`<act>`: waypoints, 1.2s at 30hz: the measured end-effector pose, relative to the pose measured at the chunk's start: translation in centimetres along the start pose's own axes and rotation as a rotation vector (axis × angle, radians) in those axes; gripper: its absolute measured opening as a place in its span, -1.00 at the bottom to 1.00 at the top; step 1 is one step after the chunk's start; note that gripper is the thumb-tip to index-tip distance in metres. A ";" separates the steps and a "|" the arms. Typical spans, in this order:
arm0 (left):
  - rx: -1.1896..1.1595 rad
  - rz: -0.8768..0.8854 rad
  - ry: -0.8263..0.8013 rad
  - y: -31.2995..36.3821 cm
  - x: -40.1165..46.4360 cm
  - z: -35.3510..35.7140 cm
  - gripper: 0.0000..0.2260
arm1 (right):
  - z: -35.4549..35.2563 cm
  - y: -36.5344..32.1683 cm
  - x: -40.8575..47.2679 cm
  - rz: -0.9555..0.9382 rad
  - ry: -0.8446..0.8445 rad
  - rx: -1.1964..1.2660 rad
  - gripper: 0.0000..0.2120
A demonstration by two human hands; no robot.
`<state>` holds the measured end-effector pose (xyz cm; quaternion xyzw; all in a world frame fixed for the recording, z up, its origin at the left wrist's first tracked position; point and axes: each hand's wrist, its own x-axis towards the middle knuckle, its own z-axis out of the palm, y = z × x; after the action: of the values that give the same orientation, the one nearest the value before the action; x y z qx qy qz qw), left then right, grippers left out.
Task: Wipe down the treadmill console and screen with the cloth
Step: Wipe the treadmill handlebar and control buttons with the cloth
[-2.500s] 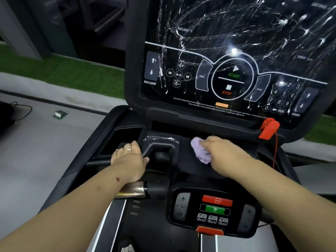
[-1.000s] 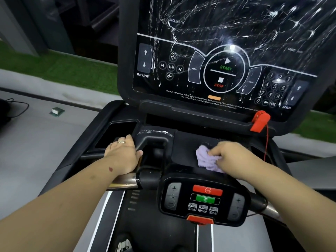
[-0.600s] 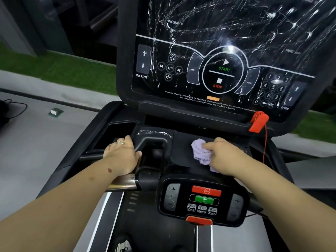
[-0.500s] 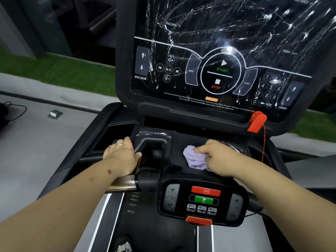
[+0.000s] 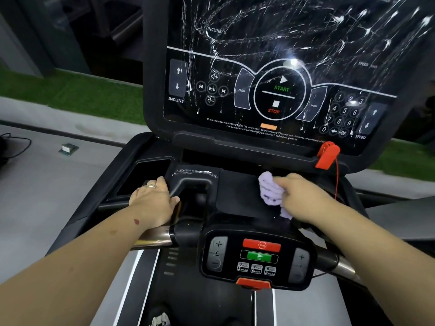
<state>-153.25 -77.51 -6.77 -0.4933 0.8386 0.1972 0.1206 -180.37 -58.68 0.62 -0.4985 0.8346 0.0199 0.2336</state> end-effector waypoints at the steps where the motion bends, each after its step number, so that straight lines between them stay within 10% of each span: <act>1: -0.001 -0.002 -0.002 0.0 0.0 0.0 -0.46 | 0.7 -0.2 -0.2 -0.007 0.020 -0.086 -0.64; 18: -0.017 -0.002 -0.001 -0.1 -0.1 -0.2 -0.44 | -0.4 -1.8 -0.2 0.058 -0.001 0.233 -0.71; 36: -0.054 0.013 0.004 -0.6 -0.6 -0.4 -0.37 | 1.7 -15.1 3.8 -0.096 0.010 -0.319 -0.64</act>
<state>-152.45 -77.45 -6.30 -0.4911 0.8366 0.2194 0.1041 -168.56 -68.90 0.61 -0.5688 0.7971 0.1382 0.1481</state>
